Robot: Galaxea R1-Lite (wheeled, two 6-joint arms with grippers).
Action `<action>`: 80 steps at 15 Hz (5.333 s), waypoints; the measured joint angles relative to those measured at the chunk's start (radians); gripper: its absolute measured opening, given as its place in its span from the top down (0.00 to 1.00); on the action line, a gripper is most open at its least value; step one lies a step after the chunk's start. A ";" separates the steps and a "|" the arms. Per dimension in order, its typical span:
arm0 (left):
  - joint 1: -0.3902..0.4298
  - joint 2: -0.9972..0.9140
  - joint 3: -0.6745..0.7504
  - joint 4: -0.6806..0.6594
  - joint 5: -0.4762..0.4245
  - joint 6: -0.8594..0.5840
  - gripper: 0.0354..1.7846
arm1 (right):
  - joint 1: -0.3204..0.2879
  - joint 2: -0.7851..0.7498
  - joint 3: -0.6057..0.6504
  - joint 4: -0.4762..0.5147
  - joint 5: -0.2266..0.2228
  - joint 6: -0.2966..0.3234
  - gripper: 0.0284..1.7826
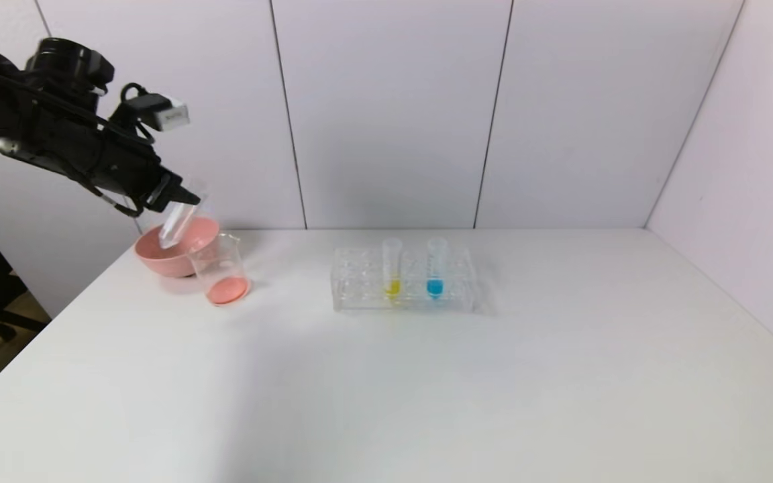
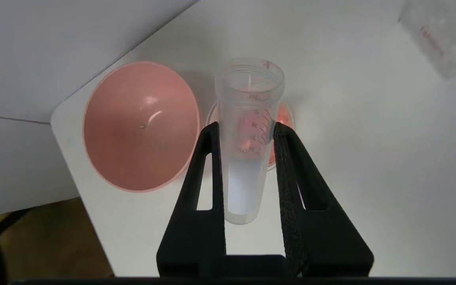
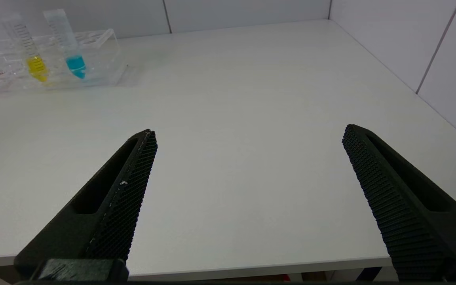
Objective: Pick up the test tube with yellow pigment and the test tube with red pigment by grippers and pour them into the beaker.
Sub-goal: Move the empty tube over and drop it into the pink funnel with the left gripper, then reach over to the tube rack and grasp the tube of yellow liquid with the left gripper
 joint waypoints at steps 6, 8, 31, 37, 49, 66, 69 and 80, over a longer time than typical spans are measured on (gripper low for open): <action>0.097 -0.130 0.359 -0.474 -0.055 -0.407 0.79 | 0.000 0.000 0.000 0.000 0.000 0.000 0.04; 0.127 -0.167 0.526 -0.679 -0.040 -0.471 0.79 | 0.000 0.000 0.000 0.000 0.000 0.000 0.04; 0.141 0.299 0.508 -1.358 0.052 -0.564 0.79 | 0.000 0.000 0.000 0.000 0.000 0.000 0.04; 0.136 0.307 0.486 -1.352 0.057 -0.560 0.60 | 0.000 0.000 0.000 0.000 0.000 0.000 0.04; 0.116 0.170 0.552 -1.322 0.008 -0.559 0.01 | 0.000 0.000 0.000 0.000 0.000 0.000 0.04; -0.710 -0.330 1.243 -1.312 -0.123 -0.552 0.01 | 0.000 0.000 0.000 0.000 0.000 0.000 0.04; -0.927 -0.283 1.213 -1.315 0.275 -0.656 0.01 | 0.000 0.000 0.000 0.000 0.000 0.000 0.04; -0.982 0.125 0.946 -1.489 1.105 -0.784 0.01 | 0.000 0.000 0.000 0.000 0.000 0.000 0.04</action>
